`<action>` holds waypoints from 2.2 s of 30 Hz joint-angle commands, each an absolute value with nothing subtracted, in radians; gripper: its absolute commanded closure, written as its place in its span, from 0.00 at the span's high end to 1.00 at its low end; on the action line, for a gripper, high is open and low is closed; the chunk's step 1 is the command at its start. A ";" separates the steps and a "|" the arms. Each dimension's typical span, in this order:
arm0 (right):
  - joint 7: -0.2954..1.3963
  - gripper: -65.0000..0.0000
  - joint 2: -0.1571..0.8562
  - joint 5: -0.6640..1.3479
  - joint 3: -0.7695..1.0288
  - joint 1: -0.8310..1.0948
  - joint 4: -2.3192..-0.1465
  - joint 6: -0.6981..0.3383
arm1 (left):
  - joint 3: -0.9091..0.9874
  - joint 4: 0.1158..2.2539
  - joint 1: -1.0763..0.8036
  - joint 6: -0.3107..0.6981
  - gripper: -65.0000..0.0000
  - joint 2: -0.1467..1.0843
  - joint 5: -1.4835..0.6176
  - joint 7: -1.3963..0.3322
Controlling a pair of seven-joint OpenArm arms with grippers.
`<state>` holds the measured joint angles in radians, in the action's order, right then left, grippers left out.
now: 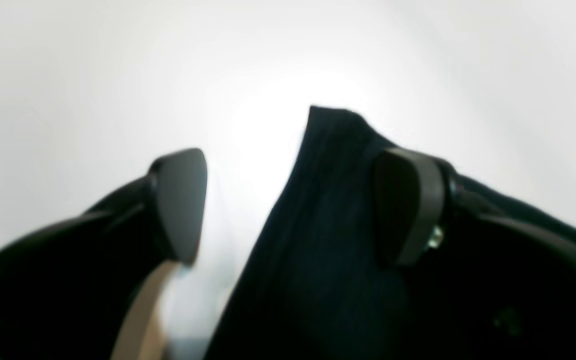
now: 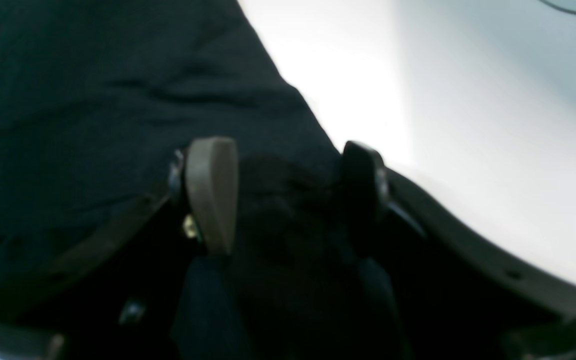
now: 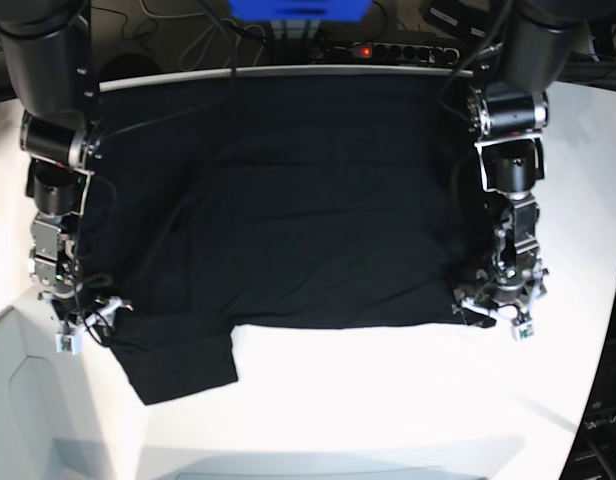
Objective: Fold the T-shirt properly
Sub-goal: 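Move both grippers to the hem corners and grasp them, then lift the hem and fold it over toward the collar edge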
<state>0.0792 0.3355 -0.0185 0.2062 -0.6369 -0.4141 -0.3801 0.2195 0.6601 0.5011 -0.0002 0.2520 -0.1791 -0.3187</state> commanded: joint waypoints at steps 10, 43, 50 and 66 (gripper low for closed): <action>0.071 0.53 0.354 -0.007 0.214 -0.654 -0.432 -0.377 | 0.142 0.636 0.518 0.005 0.75 0.252 -0.199 -0.323; 0.071 0.00 0.358 -0.005 0.214 -0.628 -0.456 -0.383 | 0.148 0.714 0.489 -0.002 0.00 0.251 -0.200 -0.337; 0.084 0.00 0.355 -0.002 0.216 -0.539 -0.743 -0.384 | 0.180 1.007 0.384 -0.002 0.00 0.251 -0.216 -0.430; 0.163 0.00 0.297 -0.001 0.430 -0.180 -1.280 -0.486 | 0.401 1.440 0.059 -0.002 0.00 0.249 -0.452 -0.567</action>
<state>0.1909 0.2817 -0.0124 0.4244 -0.1638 -1.2610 -0.4797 0.3923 1.4178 0.0456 -0.0013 0.2344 -0.4549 -0.5915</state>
